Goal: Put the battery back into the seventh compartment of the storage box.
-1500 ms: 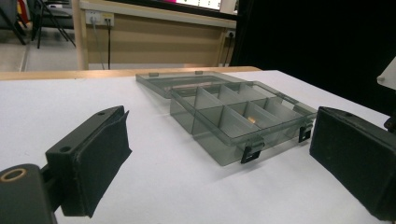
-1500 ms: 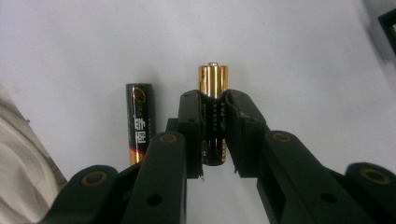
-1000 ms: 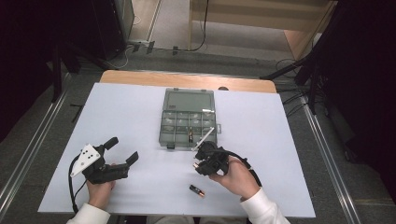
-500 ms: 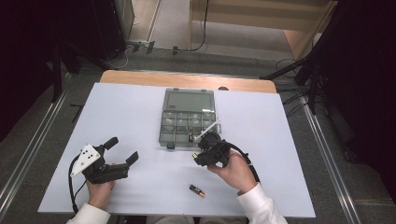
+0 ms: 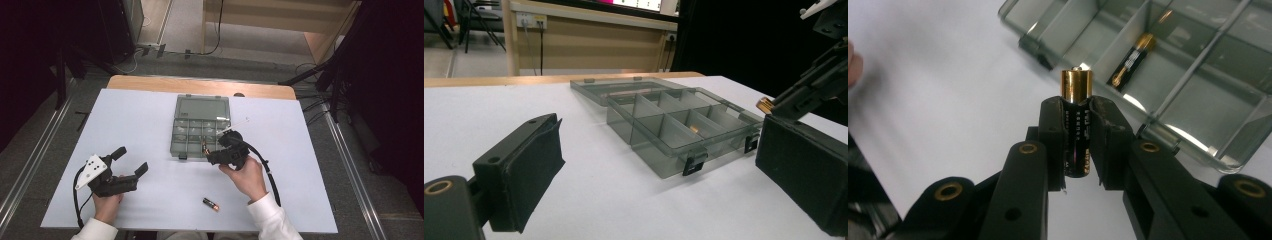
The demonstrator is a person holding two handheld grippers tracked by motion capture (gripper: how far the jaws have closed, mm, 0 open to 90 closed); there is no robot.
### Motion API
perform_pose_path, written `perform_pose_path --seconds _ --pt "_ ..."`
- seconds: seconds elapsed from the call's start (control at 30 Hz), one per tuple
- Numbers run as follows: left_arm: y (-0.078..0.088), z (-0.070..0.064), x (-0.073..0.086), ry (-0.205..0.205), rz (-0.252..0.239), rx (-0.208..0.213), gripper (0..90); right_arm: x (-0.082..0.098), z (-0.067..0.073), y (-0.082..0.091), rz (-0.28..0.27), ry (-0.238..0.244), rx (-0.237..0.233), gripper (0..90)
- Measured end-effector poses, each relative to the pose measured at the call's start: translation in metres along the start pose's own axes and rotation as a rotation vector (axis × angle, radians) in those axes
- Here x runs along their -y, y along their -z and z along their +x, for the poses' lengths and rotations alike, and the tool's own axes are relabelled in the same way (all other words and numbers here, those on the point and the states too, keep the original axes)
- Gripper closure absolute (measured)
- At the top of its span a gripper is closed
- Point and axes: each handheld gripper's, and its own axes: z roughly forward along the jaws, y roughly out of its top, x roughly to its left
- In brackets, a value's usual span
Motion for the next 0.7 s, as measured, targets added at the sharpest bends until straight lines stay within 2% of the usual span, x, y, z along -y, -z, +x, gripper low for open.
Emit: perform_pose_path --seconds 0.03,0.07,0.37,0.53,0.7 --pt "0.000 0.000 0.000 0.000 -0.001 0.001 4.5 0.000 -0.001 0.000 -0.015 -0.018 0.000 78.0" --pt "0.000 0.000 0.000 0.000 -0.001 0.001 4.5 -0.001 -0.003 -0.001 -0.036 -0.056 -0.010 78.0" --pt "0.000 0.000 0.000 0.000 -0.003 0.001 4.5 -0.006 -0.008 -0.006 -0.090 -0.119 -0.044 77.9" --pt "0.000 0.000 0.000 0.000 -0.006 0.004 4.5 -0.008 -0.019 -0.012 -0.132 -0.210 -0.107 77.9" --pt "0.000 0.000 0.000 0.002 -0.006 0.004 4.5 -0.010 -0.028 -0.019 -0.160 -0.287 -0.131 77.9"
